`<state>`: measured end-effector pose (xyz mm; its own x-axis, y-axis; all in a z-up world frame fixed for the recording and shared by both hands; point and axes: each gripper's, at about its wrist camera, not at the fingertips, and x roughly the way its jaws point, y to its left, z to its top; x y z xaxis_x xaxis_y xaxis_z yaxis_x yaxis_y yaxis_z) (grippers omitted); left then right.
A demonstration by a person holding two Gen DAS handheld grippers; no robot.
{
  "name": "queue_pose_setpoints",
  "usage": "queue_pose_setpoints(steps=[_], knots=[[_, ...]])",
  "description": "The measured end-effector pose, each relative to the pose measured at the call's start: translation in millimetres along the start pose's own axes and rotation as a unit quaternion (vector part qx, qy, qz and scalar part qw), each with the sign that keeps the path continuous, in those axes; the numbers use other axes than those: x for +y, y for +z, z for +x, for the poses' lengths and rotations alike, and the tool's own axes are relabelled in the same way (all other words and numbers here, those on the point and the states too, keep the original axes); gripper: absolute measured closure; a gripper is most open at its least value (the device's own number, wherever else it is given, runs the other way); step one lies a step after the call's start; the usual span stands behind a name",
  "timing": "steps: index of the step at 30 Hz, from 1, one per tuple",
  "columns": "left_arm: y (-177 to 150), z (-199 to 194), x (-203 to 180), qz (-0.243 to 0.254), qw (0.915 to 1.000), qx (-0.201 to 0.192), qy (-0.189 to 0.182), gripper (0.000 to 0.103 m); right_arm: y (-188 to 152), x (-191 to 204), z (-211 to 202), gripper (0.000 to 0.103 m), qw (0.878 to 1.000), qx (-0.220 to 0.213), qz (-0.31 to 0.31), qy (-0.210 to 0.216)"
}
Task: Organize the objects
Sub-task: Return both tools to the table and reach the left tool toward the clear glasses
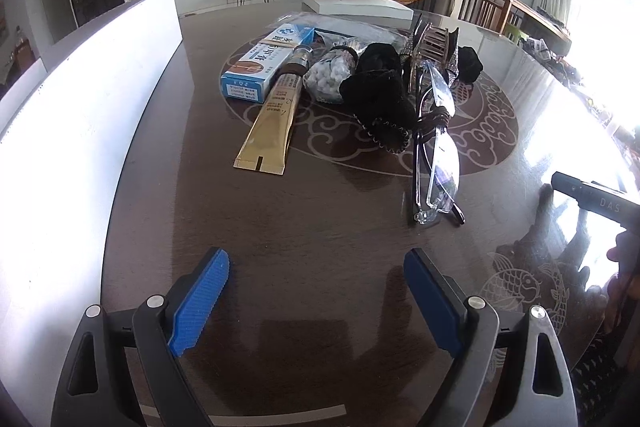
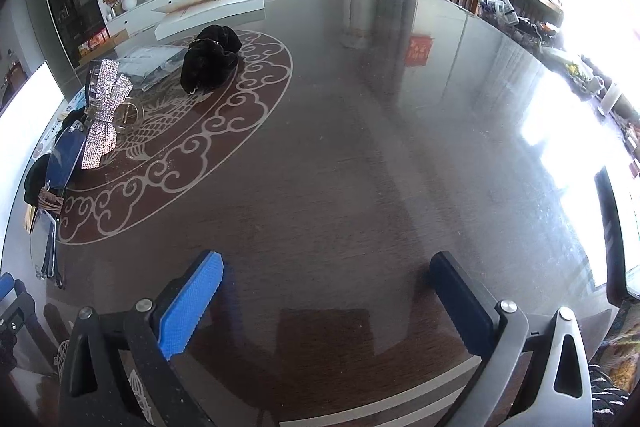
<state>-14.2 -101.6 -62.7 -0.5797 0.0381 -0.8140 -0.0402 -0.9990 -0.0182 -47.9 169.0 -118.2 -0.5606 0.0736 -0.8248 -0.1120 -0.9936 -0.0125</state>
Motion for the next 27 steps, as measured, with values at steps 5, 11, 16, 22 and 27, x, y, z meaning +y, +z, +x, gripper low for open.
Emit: queue_pose_setpoints(steps=[5, 11, 16, 22, 27], knots=[[7, 6, 2, 0.004, 0.9999, 0.009, 0.01, 0.005, 2, 0, 1, 0.0, 1.0, 0.006, 0.0, 0.0], [11, 11, 11, 0.005, 0.9999, 0.007, 0.009, 0.0, 2, 0, 0, 0.0, 1.0, 0.007, -0.005, 0.004], [9, 11, 22, 0.008, 0.9999, 0.005, 0.007, 0.0, 0, 0, -1, 0.0, 1.0, 0.005, -0.008, 0.007], [8, 9, 23, 0.007, 0.9999, 0.003, 0.008, 0.0, -1, 1, -1, 0.0, 1.0, -0.001, -0.011, 0.008], [1, -21, 21, -0.013, 0.9969, -0.027, -0.072, 0.002, -2, 1, -2, 0.0, 1.0, -0.007, -0.01, 0.007]])
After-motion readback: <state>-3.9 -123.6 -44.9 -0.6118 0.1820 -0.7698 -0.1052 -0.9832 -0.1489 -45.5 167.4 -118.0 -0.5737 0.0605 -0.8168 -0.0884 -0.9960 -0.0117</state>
